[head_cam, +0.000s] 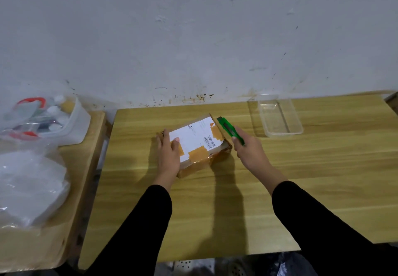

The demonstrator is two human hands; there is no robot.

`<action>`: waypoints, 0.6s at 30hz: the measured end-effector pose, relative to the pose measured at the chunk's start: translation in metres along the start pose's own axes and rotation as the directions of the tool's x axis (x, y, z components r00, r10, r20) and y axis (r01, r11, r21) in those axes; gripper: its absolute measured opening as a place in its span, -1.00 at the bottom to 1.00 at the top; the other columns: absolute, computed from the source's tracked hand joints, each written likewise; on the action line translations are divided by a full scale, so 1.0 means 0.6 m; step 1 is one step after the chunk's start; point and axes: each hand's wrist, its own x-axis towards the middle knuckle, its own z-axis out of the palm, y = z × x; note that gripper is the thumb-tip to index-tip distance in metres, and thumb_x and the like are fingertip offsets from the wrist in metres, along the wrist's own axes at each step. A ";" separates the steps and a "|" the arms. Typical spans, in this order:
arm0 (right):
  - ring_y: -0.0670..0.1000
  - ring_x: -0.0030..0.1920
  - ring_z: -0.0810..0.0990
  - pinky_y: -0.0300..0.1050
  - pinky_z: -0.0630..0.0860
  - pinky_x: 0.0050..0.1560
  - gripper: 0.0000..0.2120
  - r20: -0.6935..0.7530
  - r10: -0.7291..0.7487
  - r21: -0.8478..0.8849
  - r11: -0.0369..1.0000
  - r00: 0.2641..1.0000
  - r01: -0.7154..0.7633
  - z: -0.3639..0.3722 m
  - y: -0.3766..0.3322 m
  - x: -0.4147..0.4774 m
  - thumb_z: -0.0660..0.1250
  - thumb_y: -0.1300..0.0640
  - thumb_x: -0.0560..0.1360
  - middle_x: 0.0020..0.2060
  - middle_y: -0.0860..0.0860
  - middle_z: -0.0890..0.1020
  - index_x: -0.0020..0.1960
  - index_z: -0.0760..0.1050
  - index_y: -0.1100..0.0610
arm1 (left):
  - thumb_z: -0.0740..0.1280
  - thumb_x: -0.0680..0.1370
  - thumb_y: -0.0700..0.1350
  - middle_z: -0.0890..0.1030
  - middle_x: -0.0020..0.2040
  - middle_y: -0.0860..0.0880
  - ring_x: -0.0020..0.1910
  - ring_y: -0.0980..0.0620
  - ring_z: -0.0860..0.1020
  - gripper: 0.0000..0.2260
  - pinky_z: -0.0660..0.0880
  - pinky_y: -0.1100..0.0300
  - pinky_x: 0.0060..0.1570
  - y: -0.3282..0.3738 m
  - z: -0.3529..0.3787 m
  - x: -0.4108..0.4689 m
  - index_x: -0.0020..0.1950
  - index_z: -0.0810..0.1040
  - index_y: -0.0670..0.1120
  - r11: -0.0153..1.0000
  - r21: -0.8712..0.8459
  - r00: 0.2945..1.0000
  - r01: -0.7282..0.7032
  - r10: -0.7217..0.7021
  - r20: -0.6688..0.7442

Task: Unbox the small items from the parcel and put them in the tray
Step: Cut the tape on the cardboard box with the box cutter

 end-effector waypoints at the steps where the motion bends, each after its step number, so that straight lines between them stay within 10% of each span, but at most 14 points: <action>1: 0.04 -0.41 0.37 -0.08 0.35 -0.34 -0.63 -0.027 -0.008 -0.010 1.000 1.000 0.008 0.001 -0.003 0.002 0.13 0.17 0.59 -0.39 0.04 0.46 0.40 0.31 0.07 | 0.02 0.65 -0.02 -0.02 0.57 -0.09 0.51 -0.03 0.10 -0.54 0.24 0.10 0.30 0.004 0.004 0.000 0.54 0.01 -0.01 1.000 -0.018 1.000 0.020 -0.021 -0.016; 8: -0.17 -0.58 0.41 -0.41 0.28 -0.60 -0.68 -0.042 -0.082 -0.097 0.992 0.996 0.077 0.000 -0.021 0.009 0.15 0.22 0.58 -0.45 -0.06 0.44 0.33 0.41 0.11 | -0.03 0.66 -0.02 0.11 0.53 -0.16 0.49 -0.16 0.15 -0.56 0.30 -0.01 0.30 -0.005 0.028 0.004 0.54 -0.01 0.02 0.991 -0.128 0.996 0.049 -0.058 -0.067; 18: -0.03 -0.42 0.41 -0.23 0.31 -0.51 -0.69 0.078 -0.058 -0.291 0.954 0.995 0.079 -0.011 -0.035 0.038 0.13 0.22 0.57 -0.22 0.12 0.52 0.29 0.43 0.13 | 0.01 0.64 0.03 0.18 0.50 -0.18 0.43 -0.17 0.25 -0.54 0.34 0.01 0.27 -0.004 0.032 0.003 0.53 0.00 0.02 0.997 -0.055 0.992 0.045 -0.051 -0.112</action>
